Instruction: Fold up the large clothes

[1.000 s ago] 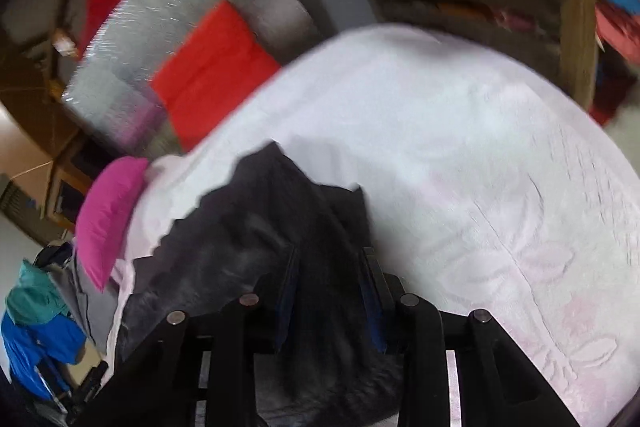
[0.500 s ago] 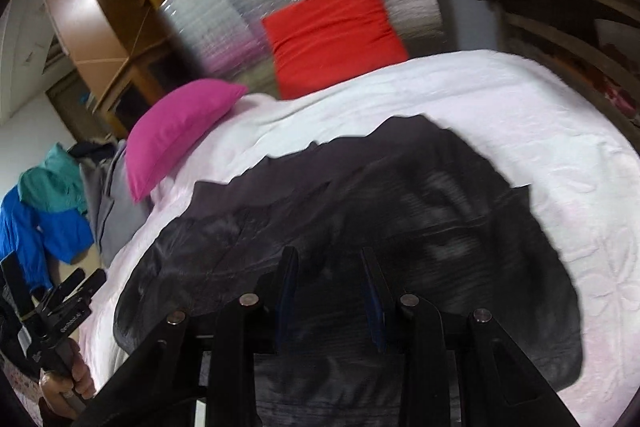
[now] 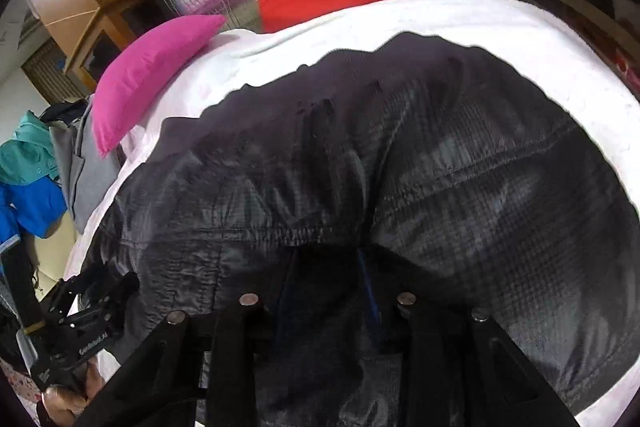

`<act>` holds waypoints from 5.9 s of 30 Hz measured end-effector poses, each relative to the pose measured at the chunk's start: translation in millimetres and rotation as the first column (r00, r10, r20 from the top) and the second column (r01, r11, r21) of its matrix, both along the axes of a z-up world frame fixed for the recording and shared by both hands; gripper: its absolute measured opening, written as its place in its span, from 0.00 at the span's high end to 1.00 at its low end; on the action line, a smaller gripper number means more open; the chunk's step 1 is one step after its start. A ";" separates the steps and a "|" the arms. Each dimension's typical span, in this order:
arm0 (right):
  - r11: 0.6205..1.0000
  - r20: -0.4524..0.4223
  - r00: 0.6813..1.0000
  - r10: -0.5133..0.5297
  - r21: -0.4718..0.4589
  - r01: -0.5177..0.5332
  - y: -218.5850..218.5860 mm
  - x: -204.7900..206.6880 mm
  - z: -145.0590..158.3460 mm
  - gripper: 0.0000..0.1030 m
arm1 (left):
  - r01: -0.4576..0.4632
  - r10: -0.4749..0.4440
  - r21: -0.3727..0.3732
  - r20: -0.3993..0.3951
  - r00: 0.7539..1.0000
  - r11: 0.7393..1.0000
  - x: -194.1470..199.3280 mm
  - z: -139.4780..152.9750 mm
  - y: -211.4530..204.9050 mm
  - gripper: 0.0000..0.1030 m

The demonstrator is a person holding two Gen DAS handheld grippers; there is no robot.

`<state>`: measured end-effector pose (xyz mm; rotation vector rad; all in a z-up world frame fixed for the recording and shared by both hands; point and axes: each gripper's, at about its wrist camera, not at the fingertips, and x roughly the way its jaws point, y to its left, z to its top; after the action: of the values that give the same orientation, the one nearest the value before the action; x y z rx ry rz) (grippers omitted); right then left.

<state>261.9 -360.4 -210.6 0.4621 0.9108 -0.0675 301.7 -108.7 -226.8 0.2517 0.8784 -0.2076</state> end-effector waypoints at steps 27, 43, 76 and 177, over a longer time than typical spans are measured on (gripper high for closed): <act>0.965 0.049 0.973 -0.225 0.148 0.215 -88.8 -95.0 25.7 0.67 | -0.138 0.128 0.081 0.120 0.985 0.987 -42.5 39.8 72.0 0.17; 0.964 0.087 0.983 -0.161 0.229 0.138 -83.7 -80.4 28.4 0.66 | -0.069 0.061 0.029 0.225 0.972 0.997 -54.8 59.6 43.6 0.17; 0.983 -0.020 0.999 0.042 0.177 -0.038 -17.5 -43.0 5.7 0.65 | -0.007 -0.011 0.060 0.297 0.955 0.998 -70.4 62.6 20.5 0.17; 0.715 -0.023 0.940 -0.340 0.643 0.274 -131.8 -113.3 -60.3 0.26 | -0.380 0.198 -0.553 -0.361 0.911 0.741 -11.4 -24.3 122.2 0.17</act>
<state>148.6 -492.2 -271.0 1.2559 0.7327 -0.0355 290.3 13.5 -251.1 -0.5487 1.0706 -0.2269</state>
